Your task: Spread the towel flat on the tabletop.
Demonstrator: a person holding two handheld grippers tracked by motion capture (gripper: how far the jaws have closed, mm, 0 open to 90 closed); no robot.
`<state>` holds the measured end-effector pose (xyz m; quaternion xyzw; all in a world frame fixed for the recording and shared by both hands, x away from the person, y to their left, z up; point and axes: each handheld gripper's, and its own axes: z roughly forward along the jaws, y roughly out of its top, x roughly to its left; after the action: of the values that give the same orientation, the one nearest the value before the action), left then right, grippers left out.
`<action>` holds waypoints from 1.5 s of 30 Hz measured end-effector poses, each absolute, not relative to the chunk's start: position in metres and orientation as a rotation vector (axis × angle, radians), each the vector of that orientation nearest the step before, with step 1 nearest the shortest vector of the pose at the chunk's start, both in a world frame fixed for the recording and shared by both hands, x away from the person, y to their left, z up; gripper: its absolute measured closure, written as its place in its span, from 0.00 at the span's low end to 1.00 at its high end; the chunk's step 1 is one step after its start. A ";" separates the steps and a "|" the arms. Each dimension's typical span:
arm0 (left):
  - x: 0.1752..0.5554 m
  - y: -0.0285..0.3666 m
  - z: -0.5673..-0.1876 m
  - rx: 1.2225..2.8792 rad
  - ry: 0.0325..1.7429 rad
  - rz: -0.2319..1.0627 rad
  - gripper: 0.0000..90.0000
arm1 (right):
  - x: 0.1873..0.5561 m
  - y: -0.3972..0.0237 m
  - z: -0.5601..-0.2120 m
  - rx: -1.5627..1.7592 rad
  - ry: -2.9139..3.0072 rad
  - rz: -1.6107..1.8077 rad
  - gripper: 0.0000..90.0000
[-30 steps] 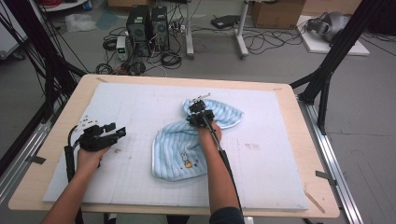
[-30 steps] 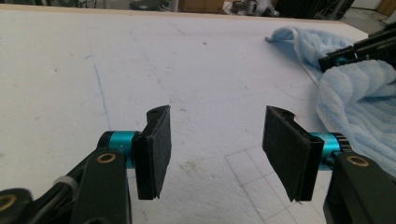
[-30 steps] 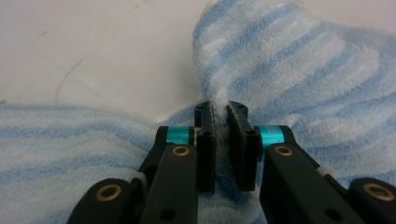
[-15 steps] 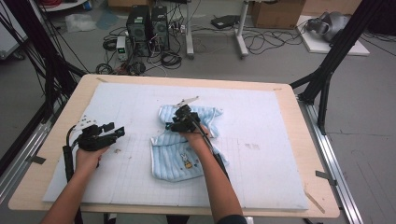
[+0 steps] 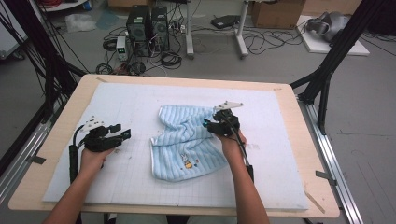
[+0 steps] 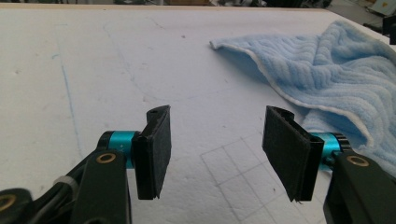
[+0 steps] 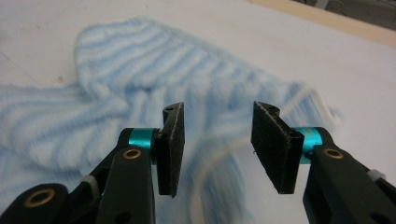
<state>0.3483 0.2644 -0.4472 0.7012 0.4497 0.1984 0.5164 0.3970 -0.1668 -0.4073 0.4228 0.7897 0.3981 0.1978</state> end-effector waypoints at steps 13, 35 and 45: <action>0.345 0.257 -0.445 1.689 1.073 0.482 0.47 | 0.406 -0.180 -0.431 1.127 2.122 0.749 0.95; 0.380 0.193 -0.434 1.732 1.002 0.337 0.44 | 0.354 -0.223 -0.418 1.140 2.088 1.040 0.56; 0.413 0.139 -0.441 1.856 1.024 0.369 0.39 | 0.352 -0.233 -0.421 1.163 2.111 1.107 0.52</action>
<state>0.4129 0.1394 -0.4408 0.7589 0.4188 0.1510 0.4752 0.3522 -0.2327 -0.4209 0.4256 0.7721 0.4050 0.2422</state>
